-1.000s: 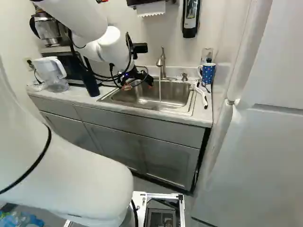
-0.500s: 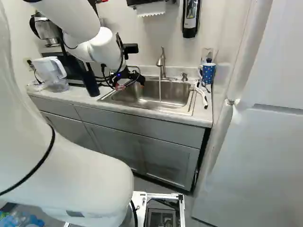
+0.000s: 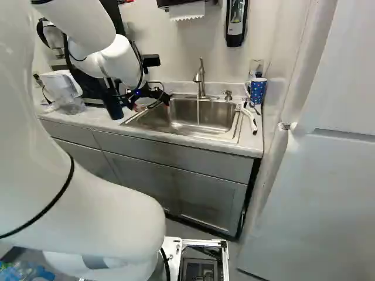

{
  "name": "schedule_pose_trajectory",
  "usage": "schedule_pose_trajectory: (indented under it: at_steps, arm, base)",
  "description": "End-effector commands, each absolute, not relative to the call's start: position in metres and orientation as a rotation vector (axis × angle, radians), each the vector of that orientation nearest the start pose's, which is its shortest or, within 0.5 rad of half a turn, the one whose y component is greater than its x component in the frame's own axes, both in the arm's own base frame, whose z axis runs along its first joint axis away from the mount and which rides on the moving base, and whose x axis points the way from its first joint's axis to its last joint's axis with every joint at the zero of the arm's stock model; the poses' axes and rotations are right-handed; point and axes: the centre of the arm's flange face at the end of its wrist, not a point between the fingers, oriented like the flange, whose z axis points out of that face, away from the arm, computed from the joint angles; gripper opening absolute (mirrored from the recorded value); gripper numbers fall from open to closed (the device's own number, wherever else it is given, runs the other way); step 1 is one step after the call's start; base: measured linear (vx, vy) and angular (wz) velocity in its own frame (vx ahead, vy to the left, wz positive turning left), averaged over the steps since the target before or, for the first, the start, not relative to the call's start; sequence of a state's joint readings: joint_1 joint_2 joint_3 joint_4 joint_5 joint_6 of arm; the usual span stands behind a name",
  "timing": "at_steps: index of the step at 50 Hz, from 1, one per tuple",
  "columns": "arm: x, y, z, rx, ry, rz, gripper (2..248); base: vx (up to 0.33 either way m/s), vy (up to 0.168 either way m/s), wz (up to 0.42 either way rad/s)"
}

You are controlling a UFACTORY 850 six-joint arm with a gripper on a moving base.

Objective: Rinse the cup and place it in the tray

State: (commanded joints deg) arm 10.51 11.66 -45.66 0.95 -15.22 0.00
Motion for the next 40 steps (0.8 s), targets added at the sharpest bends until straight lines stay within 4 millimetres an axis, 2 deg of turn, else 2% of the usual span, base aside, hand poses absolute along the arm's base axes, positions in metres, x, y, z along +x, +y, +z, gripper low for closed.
schedule_pose_trajectory:
  at_steps: [40]
  arm:
    - [0.417, 0.142, 0.577, -2.788, -0.44, -1.062, 247]
  base:
    - [0.0, 0.0, 0.0]
